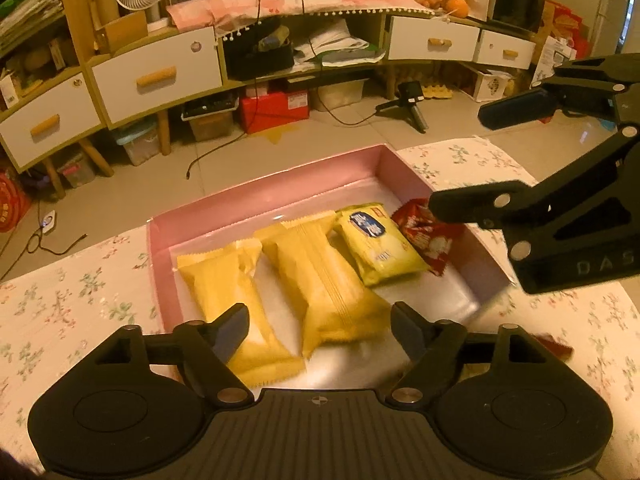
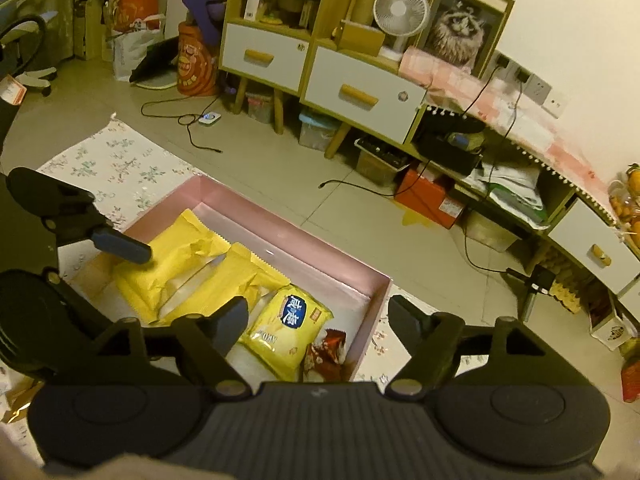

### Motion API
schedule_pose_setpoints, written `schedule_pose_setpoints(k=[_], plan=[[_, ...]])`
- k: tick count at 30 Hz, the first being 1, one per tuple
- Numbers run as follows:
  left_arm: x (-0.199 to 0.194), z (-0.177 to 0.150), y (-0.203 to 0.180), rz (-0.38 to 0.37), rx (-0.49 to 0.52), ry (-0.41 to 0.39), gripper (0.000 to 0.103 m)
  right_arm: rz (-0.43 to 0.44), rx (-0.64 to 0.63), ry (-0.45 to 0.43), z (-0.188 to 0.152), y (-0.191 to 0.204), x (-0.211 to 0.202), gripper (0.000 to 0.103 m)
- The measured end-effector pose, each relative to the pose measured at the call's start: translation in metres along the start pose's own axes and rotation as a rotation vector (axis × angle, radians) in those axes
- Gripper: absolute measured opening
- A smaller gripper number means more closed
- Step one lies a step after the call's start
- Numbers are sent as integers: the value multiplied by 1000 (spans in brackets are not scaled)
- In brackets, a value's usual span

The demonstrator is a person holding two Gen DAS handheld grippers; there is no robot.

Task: Organize snacks
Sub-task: 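Withdraw both tools from the box back toward the snack pile, then lower the left gripper to the white Pecan Kernels packet while the right gripper approaches the crumpled white packet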

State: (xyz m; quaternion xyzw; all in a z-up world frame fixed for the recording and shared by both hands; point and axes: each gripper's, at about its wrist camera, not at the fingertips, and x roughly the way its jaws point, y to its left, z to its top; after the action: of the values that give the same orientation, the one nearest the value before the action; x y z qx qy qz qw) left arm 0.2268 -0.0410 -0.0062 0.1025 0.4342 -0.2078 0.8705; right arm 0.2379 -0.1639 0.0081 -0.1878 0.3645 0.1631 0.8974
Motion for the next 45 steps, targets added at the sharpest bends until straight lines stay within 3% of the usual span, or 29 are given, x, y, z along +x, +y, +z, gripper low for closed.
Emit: schedule_pose_setpoints(k=[3, 16, 23, 32, 40, 45], plan=[[-14, -7, -2, 1, 4, -5, 82, -7, 11, -11, -4, 3, -12, 87], [-65, -51, -16, 10, 22, -12, 91, 6, 24, -39, -30, 30, -54, 99], [-86, -84, -25, 17, 38, -8, 94, -21, -5, -34, -52, 54, -72, 100], [-107, -124, -33, 42, 50, 11, 95, 13, -30, -61, -70, 79, -95, 103], [-115, -149, -25, 23, 0, 10, 96, 19, -56, -78, -92, 100, -103, 103], [-110, -165, -18, 41, -31, -9, 97, 70, -65, -21, -111, 110, -94, 103]])
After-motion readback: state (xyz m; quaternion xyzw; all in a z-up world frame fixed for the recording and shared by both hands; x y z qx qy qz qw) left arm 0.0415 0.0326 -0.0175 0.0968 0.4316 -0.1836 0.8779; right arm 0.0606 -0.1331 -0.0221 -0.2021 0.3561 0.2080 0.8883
